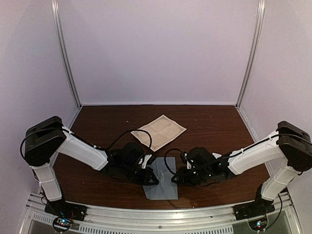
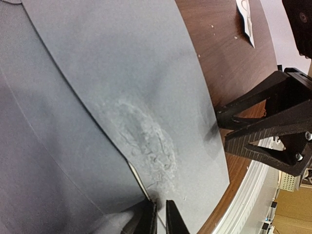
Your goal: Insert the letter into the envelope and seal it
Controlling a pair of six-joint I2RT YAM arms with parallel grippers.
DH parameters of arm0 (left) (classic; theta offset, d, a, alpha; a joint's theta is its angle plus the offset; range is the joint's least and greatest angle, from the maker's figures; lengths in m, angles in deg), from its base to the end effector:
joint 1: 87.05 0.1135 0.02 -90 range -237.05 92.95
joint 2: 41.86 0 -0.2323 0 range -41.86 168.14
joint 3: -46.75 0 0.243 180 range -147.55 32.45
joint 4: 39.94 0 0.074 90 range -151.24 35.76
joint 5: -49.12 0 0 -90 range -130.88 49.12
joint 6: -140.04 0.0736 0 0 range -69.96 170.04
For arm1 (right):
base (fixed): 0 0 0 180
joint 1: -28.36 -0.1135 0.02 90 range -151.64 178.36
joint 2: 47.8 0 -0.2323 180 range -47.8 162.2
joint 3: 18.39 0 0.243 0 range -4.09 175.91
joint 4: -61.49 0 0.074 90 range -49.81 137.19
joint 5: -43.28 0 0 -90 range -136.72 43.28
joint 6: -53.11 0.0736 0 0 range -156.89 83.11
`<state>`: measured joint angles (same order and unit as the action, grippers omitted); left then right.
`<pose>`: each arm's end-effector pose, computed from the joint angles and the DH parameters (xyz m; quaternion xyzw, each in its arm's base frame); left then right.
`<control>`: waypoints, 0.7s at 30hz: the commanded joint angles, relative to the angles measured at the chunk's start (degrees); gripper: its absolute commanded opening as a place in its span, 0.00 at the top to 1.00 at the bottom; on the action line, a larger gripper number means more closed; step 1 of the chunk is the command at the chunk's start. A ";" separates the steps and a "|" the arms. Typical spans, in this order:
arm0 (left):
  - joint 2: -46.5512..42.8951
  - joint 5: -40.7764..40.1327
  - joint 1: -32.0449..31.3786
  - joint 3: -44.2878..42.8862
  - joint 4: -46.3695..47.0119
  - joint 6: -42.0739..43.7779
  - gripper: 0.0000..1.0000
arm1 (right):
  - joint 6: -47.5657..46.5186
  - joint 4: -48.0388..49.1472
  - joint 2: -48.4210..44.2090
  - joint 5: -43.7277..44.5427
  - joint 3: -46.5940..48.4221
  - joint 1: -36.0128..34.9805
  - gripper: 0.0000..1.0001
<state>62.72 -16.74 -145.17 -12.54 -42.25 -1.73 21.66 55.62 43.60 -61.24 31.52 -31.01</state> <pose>0.1564 -0.3085 0.0614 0.1260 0.9061 -0.4015 0.0435 0.1401 0.2728 0.0779 -0.0526 0.9237 0.3697 0.0851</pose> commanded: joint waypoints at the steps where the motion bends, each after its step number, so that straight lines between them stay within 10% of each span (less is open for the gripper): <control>1: 1.72 0.24 -1.14 -1.38 0.69 0.35 0.91 | 0.43 0.64 0.56 0.08 -0.27 -0.65 0.69; 9: -5.02 -7.81 -1.05 -3.11 -6.45 4.21 0.89 | -0.48 -2.21 -4.81 3.05 -0.02 -0.64 0.64; 21: -19.53 -11.51 12.45 -7.85 -19.55 11.93 0.34 | -7.81 -14.32 -16.53 14.26 6.55 3.69 0.39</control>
<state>44.36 -27.42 -137.98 -20.58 -59.54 8.20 16.94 44.58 28.14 -51.63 36.24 -29.48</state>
